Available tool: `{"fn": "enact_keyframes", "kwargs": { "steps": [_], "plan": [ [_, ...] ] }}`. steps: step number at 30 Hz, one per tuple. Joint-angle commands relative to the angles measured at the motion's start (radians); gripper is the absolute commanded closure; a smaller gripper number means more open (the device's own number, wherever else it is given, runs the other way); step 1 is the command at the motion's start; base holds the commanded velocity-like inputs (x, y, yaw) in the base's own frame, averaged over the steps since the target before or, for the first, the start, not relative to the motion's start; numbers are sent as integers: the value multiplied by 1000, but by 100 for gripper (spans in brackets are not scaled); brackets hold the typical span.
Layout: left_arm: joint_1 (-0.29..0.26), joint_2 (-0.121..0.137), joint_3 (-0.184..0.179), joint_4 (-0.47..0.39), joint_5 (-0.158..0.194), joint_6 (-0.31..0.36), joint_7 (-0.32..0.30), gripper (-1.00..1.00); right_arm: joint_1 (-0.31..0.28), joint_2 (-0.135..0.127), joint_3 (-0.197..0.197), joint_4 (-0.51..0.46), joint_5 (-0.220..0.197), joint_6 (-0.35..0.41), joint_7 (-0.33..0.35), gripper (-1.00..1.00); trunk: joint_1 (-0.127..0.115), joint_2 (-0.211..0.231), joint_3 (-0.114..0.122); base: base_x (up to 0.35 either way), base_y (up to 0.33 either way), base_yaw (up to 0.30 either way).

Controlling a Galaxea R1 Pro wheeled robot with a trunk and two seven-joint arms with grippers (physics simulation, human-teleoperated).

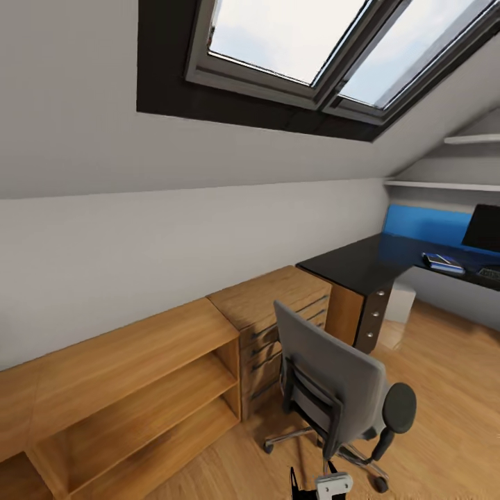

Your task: In the bedroom, organize the workspace by keeping the computer under the desk, ensuring the monitor is on the desk, placing the keyboard on the desk next to the monitor, placing the mouse on the desk next to the keyboard, moving the folder from the swivel chair onto the desk next to the mouse, stacking the notebook on top of the folder with the pen on top of the notebook, and positioning the swivel chair next to the desk.

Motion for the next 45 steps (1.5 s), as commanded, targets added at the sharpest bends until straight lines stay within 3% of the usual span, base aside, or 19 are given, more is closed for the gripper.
{"fn": "enact_keyframes", "kwargs": {
  "steps": [1, 14, 27, 45],
  "plan": [
    [-1, 1, -9, -1, 5, -4, 8, -100, -1, 1, 9, 1, -3, -1, -6, -100, 0, -1, -1, 0, 0, -287],
    [-1, 1, -9, -1, 5, -4, 8, -100, -1, 1, 9, 1, 0, -1, -5, -100, 0, -1, -1, 0, 22, -284],
    [-1, 1, -9, -1, 5, -4, 8, -100, -1, 1, 9, 1, 4, 38, -4, -100, 0, -1, -1, 0, 272, -283],
    [-1, 1, -9, -1, 5, -4, 8, -100, -1, 1, 9, 1, 4, 39, -4, -100, 0, -1, -1, 0, 114, -283]
  ]
}}
